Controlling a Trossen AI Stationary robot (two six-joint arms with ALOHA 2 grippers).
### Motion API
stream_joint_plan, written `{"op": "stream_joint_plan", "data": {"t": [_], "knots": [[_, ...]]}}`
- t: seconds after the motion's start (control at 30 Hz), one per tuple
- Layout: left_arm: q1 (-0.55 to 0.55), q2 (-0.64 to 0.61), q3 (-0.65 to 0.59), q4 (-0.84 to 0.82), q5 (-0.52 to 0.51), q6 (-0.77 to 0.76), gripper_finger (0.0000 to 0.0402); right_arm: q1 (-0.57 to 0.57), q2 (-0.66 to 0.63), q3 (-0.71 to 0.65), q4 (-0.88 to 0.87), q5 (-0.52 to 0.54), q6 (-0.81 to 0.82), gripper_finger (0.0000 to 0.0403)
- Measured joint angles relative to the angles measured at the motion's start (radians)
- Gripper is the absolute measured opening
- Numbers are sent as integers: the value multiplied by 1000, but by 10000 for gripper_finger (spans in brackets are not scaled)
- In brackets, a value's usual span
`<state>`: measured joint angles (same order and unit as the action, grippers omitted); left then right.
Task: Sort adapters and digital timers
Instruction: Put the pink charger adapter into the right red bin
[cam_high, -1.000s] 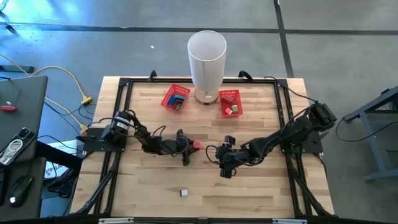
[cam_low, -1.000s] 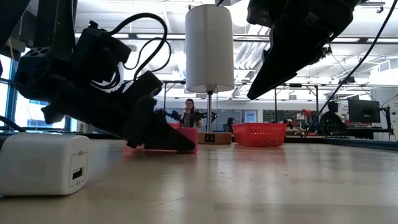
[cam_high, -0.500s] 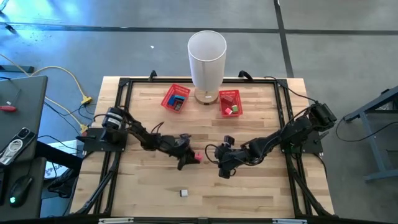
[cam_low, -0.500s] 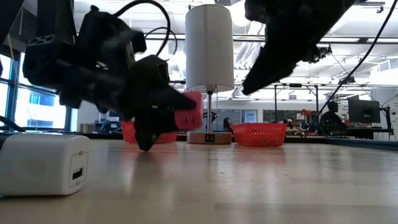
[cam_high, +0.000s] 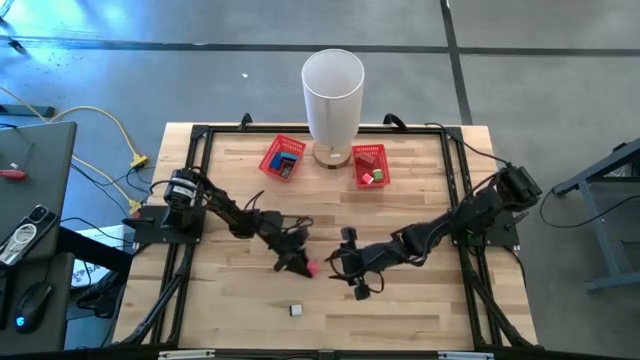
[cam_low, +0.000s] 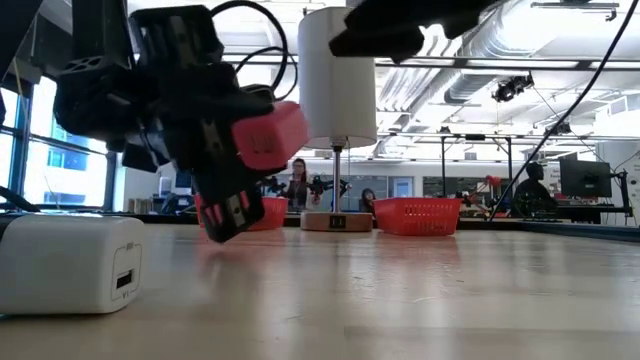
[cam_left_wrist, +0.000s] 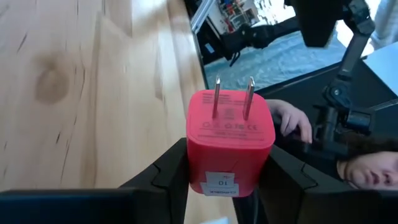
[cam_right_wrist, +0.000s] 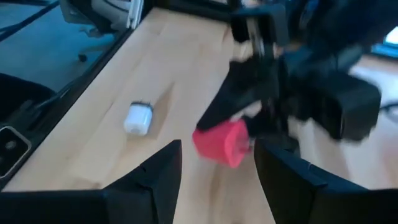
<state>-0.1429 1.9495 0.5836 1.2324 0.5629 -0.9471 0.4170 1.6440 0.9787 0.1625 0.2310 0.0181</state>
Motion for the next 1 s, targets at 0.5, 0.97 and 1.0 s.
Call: {"op": "stream_joint_plan", "data": {"t": [0.5, 0.97, 1.0], "knots": [[0, 0, 17, 5, 29, 3, 137, -52, 0, 1, 53, -190, 55, 189], [0, 0, 17, 4, 29, 4, 137, -44, 0, 1, 46, -3, 57, 189], [0, 0, 17, 3, 28, 4, 137, -45, 0, 1, 53, 5, 57, 189]]}}
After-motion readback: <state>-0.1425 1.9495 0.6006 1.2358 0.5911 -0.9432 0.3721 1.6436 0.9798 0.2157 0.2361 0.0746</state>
